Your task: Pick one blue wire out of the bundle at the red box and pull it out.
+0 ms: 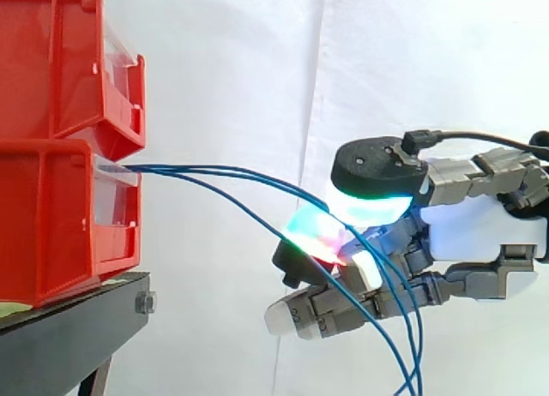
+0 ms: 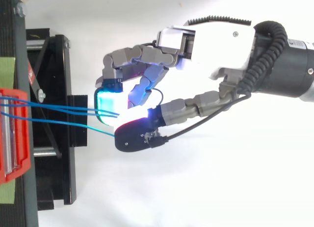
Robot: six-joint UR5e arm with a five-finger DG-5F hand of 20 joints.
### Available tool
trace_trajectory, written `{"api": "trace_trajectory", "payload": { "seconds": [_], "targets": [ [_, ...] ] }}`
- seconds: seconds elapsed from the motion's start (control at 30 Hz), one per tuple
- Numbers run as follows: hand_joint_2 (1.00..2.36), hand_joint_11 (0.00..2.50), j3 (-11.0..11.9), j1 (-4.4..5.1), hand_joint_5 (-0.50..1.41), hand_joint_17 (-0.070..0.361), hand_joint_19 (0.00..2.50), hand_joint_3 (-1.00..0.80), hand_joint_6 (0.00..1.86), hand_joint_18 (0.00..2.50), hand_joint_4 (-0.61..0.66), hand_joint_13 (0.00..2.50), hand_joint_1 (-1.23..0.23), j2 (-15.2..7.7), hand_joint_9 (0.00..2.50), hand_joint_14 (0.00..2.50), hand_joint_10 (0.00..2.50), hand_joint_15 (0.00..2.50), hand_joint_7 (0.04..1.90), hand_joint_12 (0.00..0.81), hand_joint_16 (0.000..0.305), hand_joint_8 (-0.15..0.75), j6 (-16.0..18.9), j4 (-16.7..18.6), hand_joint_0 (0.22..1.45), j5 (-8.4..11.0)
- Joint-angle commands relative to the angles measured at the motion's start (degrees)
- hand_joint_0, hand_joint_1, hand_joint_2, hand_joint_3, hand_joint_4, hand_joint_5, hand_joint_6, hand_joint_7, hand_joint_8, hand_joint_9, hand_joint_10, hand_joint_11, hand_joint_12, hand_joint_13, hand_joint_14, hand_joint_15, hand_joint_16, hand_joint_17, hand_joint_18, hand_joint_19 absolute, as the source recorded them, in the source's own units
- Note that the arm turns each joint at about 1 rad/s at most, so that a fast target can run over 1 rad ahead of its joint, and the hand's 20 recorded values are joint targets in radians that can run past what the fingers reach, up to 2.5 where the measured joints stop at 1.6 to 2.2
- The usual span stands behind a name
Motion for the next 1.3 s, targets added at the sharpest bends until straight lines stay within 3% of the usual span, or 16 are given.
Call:
{"api": "trace_trajectory", "payload": {
  "seconds": [0.0, 0.23, 0.5, 0.73, 0.9, 1.07, 1.27],
  "targets": [
    [1.02, 0.74, 0.01, -0.01, -0.11, 0.143, 0.18, -0.19, 0.67, 0.19, 0.41, 0.25, -0.87, -0.01, 0.88, 0.0, 0.03, 0.08, 1.34, 0.389, 0.064, 0.278, 0.07, 0.0, 0.59, 0.0],
    [1.01, 0.67, 0.01, -0.1, -0.07, 0.166, 0.19, -0.01, 0.56, 0.22, 0.49, 0.26, -0.79, -0.01, 0.91, 0.0, 0.02, 0.07, 1.44, 0.428, 0.074, 0.293, 0.07, 0.0, 0.61, 0.0],
    [1.01, 0.67, 0.01, -0.18, -0.07, 0.18, 0.26, -0.19, 0.55, 0.15, 0.37, 0.25, -0.65, -0.01, 0.94, 0.0, 0.02, 0.11, 1.46, 0.457, 0.08, 0.329, 0.07, 0.0, 0.5, 0.0],
    [1.01, 0.69, 0.01, -0.36, -0.09, 0.175, 0.26, -0.24, 0.64, 0.13, 0.32, 0.24, -0.65, -0.01, 0.92, 0.0, 0.02, 0.11, 1.31, 0.449, 0.078, 0.329, 0.07, 0.09, 0.48, 0.0],
    [1.01, 0.72, 0.01, -0.36, -0.12, 0.169, 0.25, -0.17, 0.78, 0.15, 0.29, 0.25, -0.74, -0.01, 0.92, 0.0, 0.02, 0.11, 1.18, 0.437, 0.075, 0.324, 0.07, 0.0, 0.52, 0.0],
    [1.01, 0.73, 0.01, -0.36, -0.13, 0.171, 0.22, -0.05, 0.8, 0.23, 0.27, 0.29, -0.76, -0.01, 0.94, 0.0, 0.02, 0.1, 1.25, 0.444, 0.076, 0.33, 0.07, 0.0, 0.55, 0.0],
    [1.0, 0.73, 0.01, -0.36, -0.14, 0.177, 0.21, 0.0, 0.82, 0.26, 0.28, 0.31, -0.74, -0.01, 0.95, 0.0, 0.02, 0.09, 1.18, 0.458, 0.079, 0.339, 0.07, 0.0, 0.57, 0.0]
  ]
}}
